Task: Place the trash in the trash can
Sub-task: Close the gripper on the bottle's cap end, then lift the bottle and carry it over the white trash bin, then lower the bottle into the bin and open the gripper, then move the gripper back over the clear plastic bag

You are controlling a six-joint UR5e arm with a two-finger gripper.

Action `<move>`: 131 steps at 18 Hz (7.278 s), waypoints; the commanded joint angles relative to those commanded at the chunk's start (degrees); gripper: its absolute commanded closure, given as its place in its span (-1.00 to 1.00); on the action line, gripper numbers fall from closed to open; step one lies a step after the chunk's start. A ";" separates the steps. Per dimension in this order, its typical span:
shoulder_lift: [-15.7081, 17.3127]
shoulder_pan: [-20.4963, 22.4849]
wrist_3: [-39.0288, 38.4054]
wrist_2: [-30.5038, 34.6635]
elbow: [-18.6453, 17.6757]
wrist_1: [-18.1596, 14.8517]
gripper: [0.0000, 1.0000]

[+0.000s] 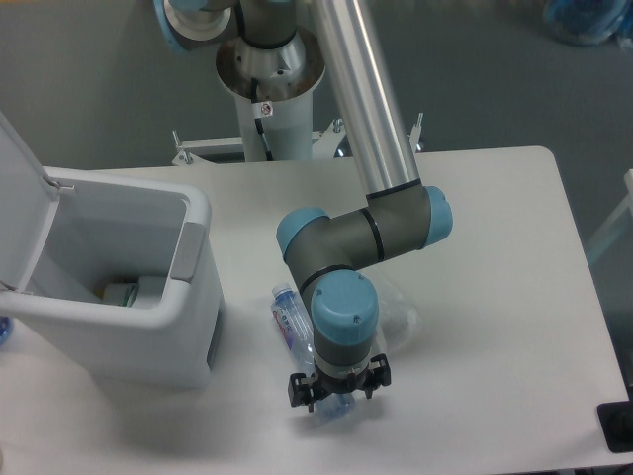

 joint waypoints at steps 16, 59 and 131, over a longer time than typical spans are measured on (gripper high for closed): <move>-0.53 -0.44 -1.14 0.26 0.62 0.00 -0.62; 13.17 4.30 -0.35 -0.44 8.00 7.37 -0.32; 29.27 -2.29 7.28 0.70 -3.69 8.88 -1.00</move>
